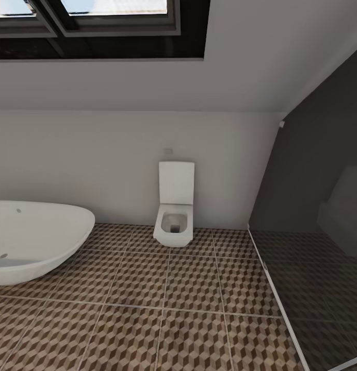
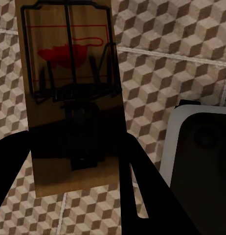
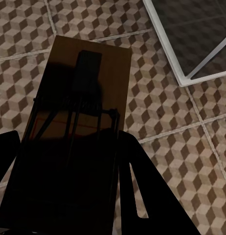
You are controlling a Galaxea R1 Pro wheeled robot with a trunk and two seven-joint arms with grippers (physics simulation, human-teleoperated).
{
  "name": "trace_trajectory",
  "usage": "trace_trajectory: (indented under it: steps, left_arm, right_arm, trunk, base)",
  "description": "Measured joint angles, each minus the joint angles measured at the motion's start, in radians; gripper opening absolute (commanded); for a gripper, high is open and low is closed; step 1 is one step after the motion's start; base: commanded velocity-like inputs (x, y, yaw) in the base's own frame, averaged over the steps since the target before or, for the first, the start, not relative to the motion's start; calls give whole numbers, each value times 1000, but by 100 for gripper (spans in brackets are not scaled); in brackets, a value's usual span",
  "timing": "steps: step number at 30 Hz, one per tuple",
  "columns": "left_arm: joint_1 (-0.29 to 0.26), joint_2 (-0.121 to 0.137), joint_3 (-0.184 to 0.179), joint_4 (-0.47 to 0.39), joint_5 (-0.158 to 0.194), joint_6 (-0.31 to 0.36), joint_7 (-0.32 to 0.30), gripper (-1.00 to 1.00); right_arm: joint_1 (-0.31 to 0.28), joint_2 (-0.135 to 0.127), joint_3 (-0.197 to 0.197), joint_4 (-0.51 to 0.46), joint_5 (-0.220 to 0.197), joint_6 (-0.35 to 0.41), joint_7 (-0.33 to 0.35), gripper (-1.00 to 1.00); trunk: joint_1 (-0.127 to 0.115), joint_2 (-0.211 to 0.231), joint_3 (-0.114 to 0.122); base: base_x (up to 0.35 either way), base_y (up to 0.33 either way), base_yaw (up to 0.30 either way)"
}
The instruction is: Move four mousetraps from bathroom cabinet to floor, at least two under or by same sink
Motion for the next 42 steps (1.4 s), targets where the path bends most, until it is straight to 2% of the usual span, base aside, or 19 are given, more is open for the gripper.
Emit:
trace_trajectory:
  steps: [42]
  left_arm:
    - [0, 0, 0, 0, 0, 0, 0, -100]
  right_arm:
    - [0, 0, 0, 0, 0, 0, 0, -100]
  trunk:
    - [0, 0, 0]
  base:
    - [0, 0, 0]
